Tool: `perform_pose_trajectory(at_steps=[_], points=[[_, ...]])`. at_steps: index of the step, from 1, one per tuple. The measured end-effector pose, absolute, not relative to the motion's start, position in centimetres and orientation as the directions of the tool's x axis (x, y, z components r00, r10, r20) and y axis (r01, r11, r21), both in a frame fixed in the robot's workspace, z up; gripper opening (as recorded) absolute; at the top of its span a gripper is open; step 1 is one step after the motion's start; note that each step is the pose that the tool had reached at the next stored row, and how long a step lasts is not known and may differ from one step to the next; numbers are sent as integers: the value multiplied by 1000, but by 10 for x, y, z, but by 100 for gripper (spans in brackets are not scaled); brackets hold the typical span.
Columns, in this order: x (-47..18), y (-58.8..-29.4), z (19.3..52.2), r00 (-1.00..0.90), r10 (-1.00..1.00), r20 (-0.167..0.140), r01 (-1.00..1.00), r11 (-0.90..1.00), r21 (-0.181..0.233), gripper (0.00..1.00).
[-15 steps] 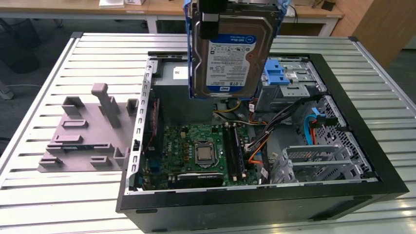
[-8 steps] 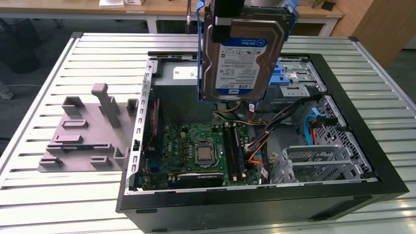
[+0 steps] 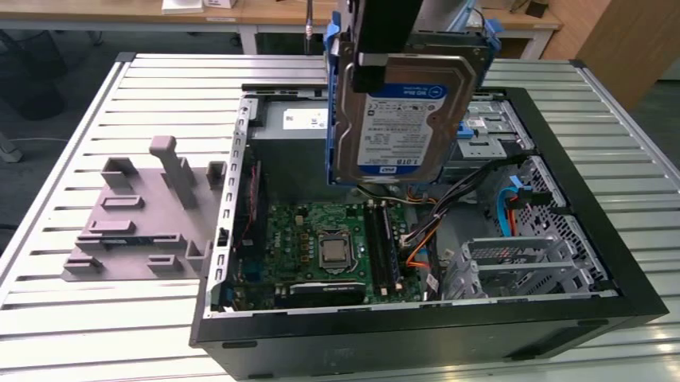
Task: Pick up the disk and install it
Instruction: 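Insert the disk into the insertion slot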
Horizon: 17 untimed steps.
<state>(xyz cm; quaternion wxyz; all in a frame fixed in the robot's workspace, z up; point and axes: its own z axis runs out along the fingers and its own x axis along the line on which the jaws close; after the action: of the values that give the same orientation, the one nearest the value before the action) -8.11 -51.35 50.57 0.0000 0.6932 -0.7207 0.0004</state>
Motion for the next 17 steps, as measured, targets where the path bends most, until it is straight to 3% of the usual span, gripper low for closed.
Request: perform_pose_trajectory(at_steps=[17], points=[[-67, -533, 495, -21, -1000, 1, -1000, 21, -1, 36]])
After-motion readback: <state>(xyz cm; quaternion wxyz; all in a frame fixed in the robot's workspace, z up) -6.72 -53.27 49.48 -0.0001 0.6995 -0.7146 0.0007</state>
